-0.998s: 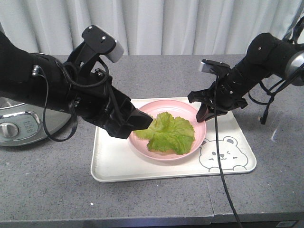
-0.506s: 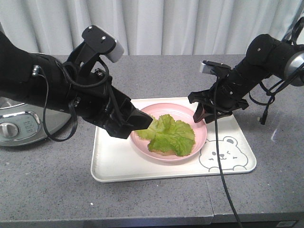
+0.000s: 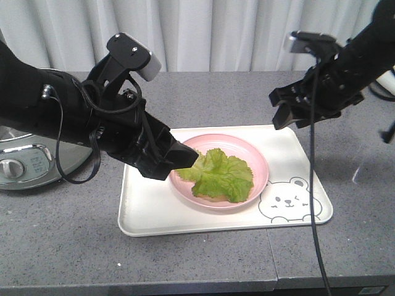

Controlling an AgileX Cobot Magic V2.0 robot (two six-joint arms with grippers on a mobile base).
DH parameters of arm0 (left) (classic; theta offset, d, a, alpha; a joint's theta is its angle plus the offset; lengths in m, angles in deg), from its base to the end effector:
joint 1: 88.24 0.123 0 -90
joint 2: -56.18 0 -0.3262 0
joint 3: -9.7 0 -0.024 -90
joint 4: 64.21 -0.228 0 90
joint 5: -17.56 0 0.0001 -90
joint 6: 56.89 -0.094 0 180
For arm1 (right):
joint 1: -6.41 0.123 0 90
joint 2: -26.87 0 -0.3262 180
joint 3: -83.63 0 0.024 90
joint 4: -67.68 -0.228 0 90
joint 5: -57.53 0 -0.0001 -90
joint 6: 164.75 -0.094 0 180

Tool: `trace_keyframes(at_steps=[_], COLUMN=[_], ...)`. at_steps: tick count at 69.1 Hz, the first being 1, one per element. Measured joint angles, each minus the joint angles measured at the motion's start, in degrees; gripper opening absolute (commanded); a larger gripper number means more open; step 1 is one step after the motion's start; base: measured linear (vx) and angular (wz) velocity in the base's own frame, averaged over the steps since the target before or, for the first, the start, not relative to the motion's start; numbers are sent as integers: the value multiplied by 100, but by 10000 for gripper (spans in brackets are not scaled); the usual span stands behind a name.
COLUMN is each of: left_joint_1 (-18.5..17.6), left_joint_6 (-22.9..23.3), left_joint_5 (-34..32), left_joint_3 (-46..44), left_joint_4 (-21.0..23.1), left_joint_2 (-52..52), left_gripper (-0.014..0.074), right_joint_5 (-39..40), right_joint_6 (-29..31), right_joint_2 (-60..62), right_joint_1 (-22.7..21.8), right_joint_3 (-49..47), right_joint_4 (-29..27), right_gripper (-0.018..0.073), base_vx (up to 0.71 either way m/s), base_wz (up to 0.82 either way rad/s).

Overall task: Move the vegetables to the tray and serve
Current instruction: 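Open the right gripper and move both grippers out to the tray's side edges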

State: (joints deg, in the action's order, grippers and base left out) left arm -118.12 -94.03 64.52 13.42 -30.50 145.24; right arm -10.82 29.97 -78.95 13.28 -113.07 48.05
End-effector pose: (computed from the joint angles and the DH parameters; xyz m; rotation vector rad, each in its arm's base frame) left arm 0.2279 -0.1750 0.4018 1.0434 2.1066 -0.6378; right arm 0.3463 0.0713 0.3826 -0.4208 2.6646 0.4300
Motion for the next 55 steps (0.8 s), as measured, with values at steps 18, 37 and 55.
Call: trace_keyframes(at_steps=[18, 37, 55], left_joint_1=[0, 0, 723], left_joint_6=[0, 44, 647], left_joint_5=[0, -2, 522], left_joint_3=[0, 0, 0], left_joint_4=[0, 0, -12], left_joint_2=[0, 0, 47], left_gripper=[499, 496, 481], right_joint_5=[811, 1397, 1750], right_joint_6=[24, 24, 327], right_joint_2=[1581, 2391, 2257], right_joint_1=[0, 0, -1009], right_joint_3=[1812, 3201, 3368], right_joint_4=[249, 535, 385], right_gripper=[305, 279, 276], base_vx=[0, 0, 0], base_wz=[0, 0, 0])
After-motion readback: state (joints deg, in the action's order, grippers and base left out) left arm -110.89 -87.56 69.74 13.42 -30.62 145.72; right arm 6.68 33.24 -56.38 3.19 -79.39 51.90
